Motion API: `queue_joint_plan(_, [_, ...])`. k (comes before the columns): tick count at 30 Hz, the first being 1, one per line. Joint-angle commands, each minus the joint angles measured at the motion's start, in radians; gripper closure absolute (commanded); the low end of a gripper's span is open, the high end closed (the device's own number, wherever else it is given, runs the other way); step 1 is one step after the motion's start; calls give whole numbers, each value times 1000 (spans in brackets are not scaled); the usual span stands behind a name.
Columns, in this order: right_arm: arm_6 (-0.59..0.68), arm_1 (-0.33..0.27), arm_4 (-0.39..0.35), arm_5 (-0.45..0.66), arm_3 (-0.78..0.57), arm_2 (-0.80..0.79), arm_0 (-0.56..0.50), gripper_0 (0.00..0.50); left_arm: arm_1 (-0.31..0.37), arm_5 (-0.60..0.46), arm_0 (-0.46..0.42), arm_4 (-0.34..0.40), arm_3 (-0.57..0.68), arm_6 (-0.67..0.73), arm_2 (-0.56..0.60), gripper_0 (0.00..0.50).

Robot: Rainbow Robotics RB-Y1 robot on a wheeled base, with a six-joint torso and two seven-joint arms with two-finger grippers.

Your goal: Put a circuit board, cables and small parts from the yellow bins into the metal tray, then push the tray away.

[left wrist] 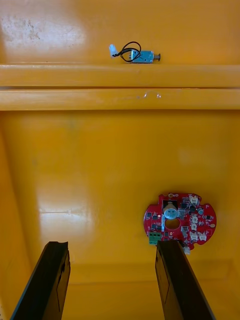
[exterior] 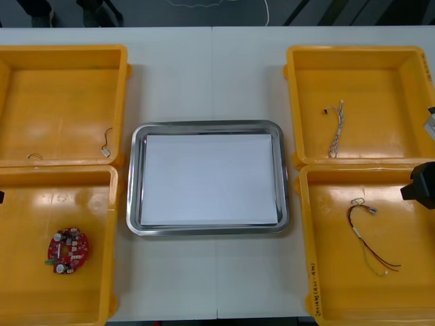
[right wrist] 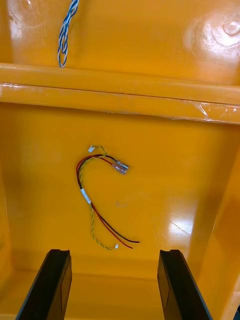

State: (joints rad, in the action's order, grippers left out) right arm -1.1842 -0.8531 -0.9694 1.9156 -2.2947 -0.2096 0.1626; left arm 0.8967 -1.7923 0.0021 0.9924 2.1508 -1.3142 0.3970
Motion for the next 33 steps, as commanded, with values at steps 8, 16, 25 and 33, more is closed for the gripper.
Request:
queue_joint_plan(8, [12,3,1,4,-26,-34,-12,0,-8,10,12,-8,23,-20,23,0])
queue_joint_plan(16, [12,3,1,4,-26,-34,-12,0,-8,10,12,-8,23,-20,23,0])
queue_joint_plan(25, [12,3,1,4,-26,-34,-12,0,-8,10,12,-8,23,-20,23,0])
queue_joint_plan(33, [12,3,1,4,-26,-34,-12,0,-8,10,12,-8,23,-20,23,0])
